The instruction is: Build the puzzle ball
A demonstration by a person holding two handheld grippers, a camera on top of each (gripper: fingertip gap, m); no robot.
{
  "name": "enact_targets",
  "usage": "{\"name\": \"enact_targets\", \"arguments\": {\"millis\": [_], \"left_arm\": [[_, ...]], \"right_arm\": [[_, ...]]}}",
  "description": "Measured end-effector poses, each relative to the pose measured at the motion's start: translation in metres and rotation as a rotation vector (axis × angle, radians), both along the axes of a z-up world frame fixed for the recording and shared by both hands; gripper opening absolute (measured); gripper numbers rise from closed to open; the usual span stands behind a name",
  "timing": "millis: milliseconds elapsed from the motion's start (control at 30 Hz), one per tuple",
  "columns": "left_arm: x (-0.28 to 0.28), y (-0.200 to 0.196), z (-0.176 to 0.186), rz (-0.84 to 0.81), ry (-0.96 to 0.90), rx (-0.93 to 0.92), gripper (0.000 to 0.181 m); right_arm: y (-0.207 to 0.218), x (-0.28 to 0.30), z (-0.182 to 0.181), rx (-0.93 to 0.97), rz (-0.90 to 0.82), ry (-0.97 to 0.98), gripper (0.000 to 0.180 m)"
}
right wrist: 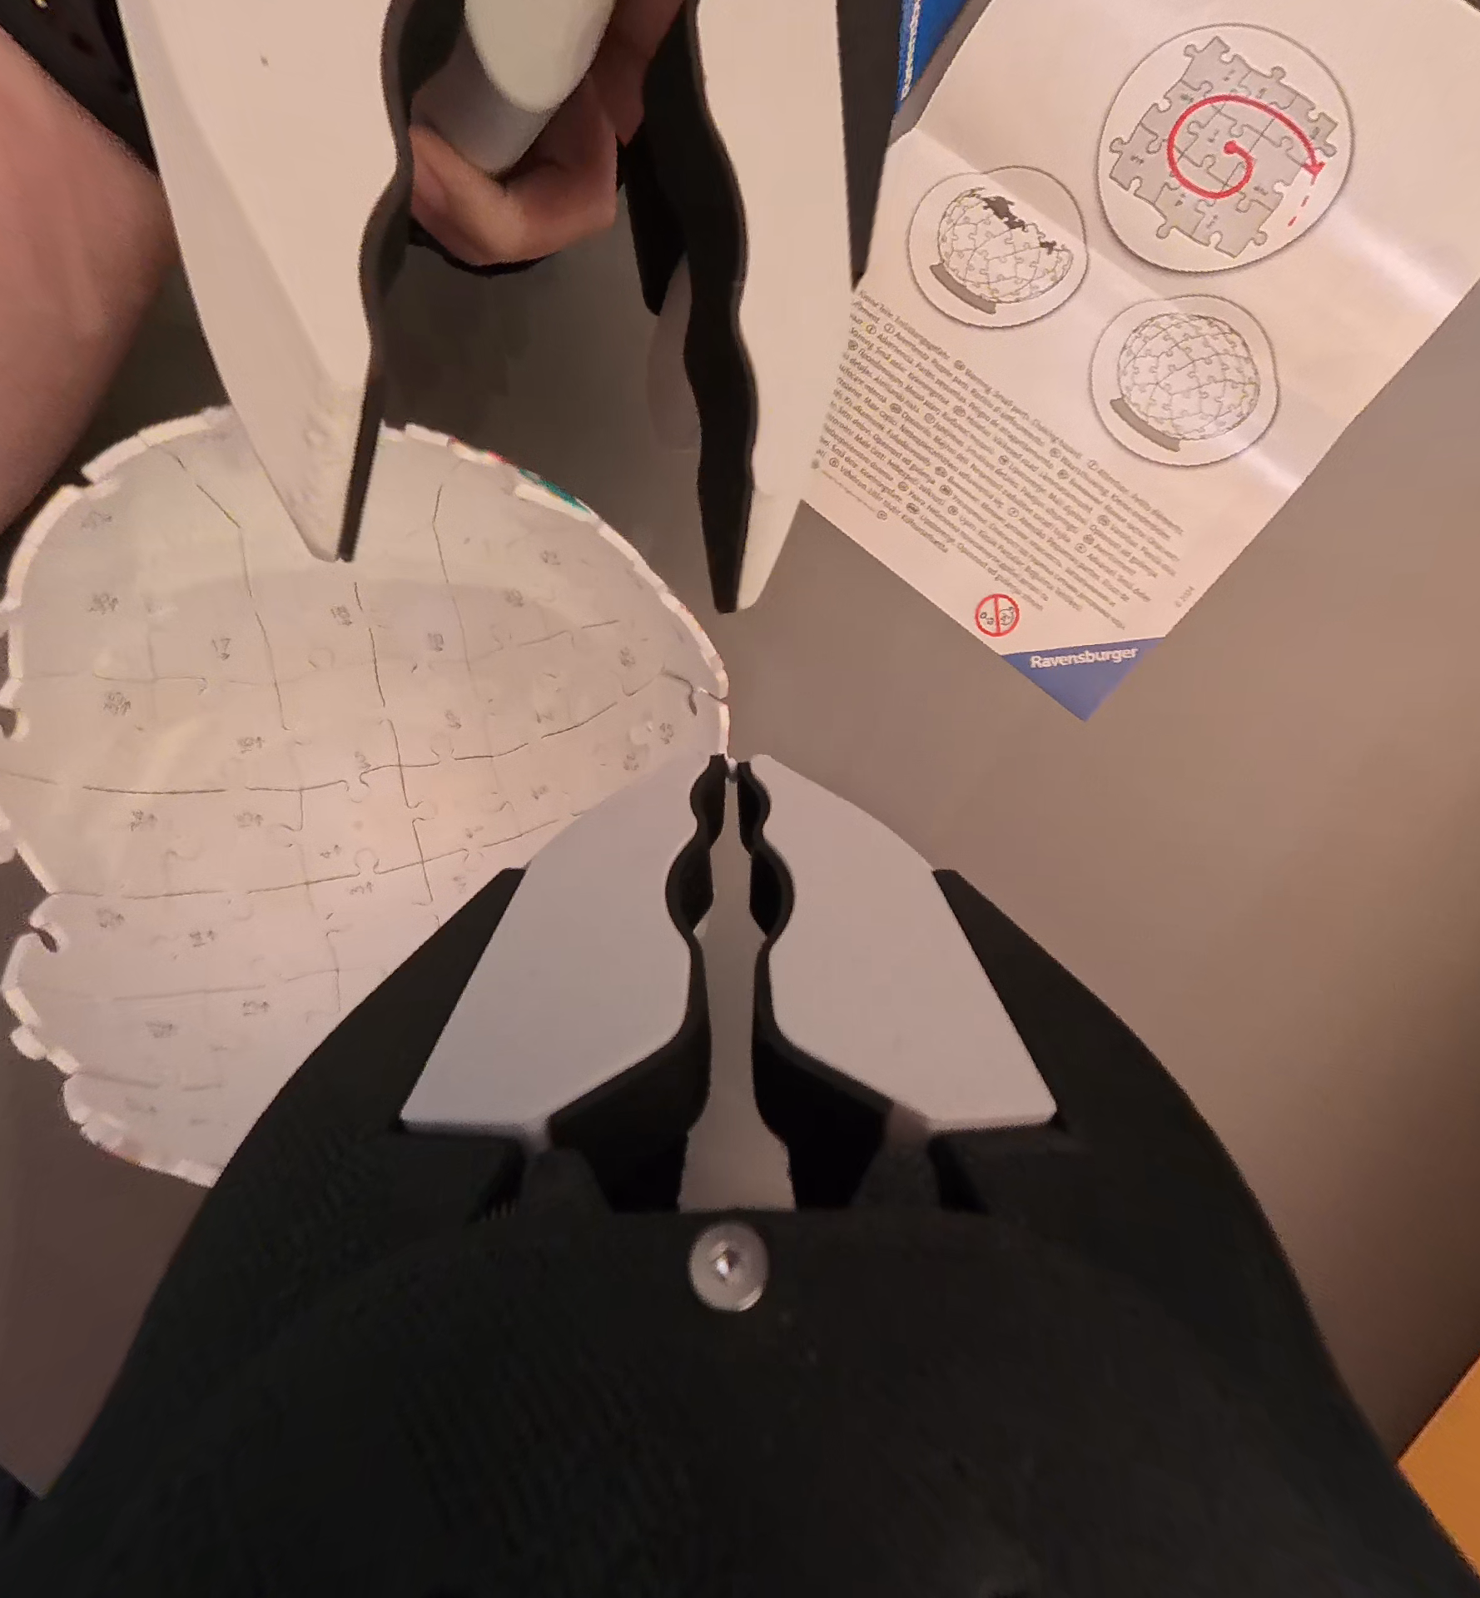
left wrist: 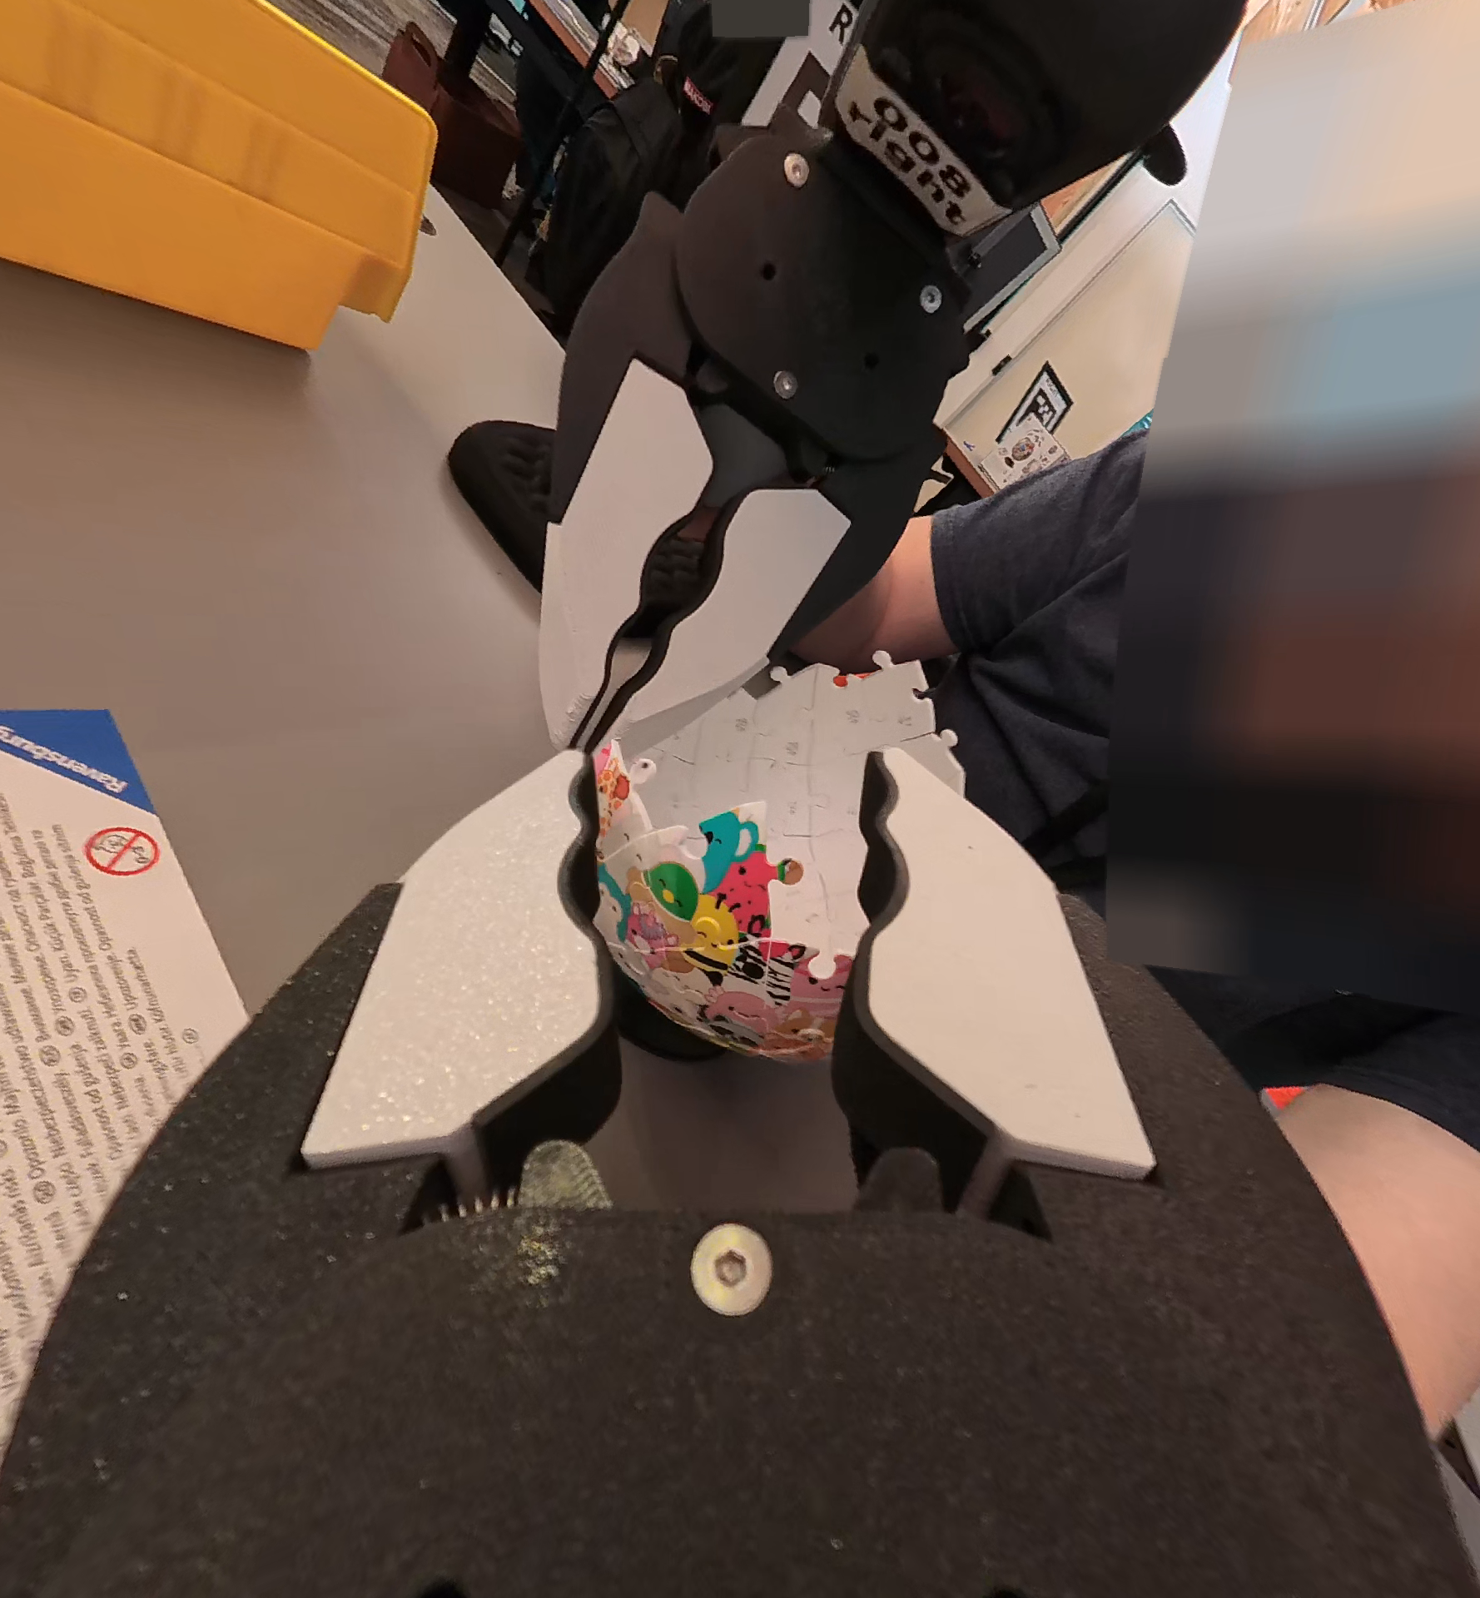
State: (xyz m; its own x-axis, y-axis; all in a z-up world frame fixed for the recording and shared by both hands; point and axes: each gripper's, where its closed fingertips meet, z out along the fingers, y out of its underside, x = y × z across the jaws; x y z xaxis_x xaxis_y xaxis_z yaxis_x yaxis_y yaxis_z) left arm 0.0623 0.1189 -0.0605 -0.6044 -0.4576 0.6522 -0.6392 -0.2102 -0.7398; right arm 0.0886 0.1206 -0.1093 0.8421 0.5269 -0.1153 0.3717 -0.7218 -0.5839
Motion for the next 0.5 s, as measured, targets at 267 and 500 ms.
{"name": "enact_targets", "arguments": {"millis": [267,500], "left_arm": [[-0.0034,-0.0022,-0.0007,-0.021,0.013,-0.006,0.058],[-0.003,-0.0028,-0.0016,-0.022,0.023,-0.006,0.057]], "right_arm": [[-0.0007,-0.0001,-0.0002,0.004,0.012,-0.017,0.004],[-0.0005,-0.0001,0.0002,0.01,0.014,-0.028,0.004]]}}
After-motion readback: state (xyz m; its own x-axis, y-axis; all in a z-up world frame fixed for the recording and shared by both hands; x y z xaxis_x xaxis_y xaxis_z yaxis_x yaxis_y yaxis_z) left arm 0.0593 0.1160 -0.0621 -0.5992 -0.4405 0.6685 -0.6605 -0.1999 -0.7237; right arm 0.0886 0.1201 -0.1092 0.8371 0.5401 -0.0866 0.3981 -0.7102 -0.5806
